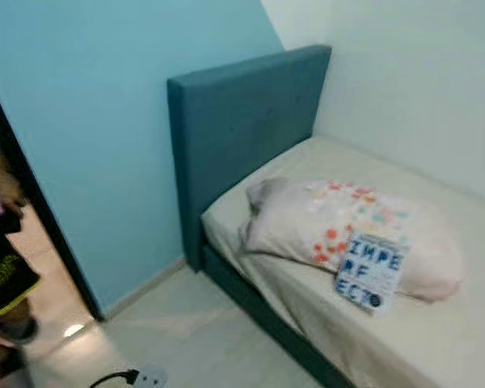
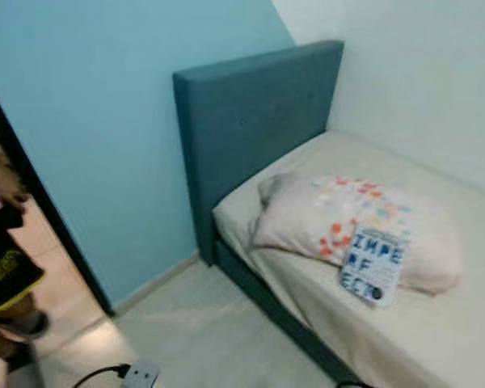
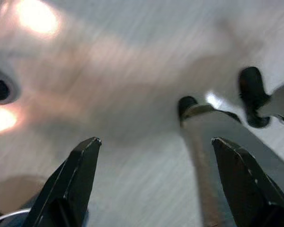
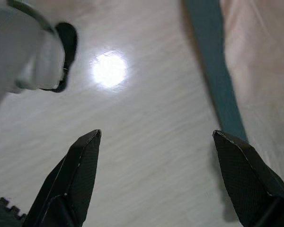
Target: Clean up the room
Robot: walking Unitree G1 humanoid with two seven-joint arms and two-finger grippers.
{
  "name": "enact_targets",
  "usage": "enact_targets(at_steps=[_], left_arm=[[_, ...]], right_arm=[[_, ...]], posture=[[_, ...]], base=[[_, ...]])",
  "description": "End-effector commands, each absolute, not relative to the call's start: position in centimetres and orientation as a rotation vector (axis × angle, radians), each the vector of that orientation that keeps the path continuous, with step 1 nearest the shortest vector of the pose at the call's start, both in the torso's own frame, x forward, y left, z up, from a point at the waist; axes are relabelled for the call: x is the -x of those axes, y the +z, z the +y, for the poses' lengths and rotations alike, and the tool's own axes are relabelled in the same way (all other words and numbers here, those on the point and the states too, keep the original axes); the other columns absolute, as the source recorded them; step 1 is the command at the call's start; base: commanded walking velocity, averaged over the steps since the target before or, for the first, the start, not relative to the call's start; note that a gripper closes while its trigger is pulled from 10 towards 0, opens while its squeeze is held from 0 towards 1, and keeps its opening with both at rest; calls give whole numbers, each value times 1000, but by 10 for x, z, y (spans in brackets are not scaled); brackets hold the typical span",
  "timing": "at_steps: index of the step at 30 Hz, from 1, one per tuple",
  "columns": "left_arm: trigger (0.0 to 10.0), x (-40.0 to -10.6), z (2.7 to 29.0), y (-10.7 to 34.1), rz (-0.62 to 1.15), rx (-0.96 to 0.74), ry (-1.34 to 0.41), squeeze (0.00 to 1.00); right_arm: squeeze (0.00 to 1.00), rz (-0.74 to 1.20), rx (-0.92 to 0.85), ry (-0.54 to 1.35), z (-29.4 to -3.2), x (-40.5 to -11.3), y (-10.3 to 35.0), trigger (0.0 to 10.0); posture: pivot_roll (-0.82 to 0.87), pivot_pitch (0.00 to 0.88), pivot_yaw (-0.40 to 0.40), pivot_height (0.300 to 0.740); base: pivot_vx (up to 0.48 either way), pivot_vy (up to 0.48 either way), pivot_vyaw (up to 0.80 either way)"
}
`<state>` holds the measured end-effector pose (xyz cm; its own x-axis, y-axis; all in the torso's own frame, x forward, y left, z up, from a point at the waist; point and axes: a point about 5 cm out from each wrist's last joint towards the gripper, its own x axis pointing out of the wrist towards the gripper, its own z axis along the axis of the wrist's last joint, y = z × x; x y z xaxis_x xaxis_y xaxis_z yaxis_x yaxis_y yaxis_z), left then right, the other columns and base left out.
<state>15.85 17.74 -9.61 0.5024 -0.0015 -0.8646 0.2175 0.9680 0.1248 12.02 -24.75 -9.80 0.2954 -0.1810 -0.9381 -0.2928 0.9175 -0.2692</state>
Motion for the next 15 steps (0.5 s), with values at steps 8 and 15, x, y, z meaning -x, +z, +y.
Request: enact_targets(at_steps=[8,15], left_arm=[[10000,-162,190,-93,1037,-250,-151,0],[10000,-161,176,-95,1030,-251,-174,0]], right_arm=[[0,1292,446,5,-258,-120,-95,10000],[0,1292,449,-10,-260,-119,-95,10000]], posture=[[20,0,-50,740],[20,0,-48,740]], base=[[0,0,-689],[0,0,-788]])
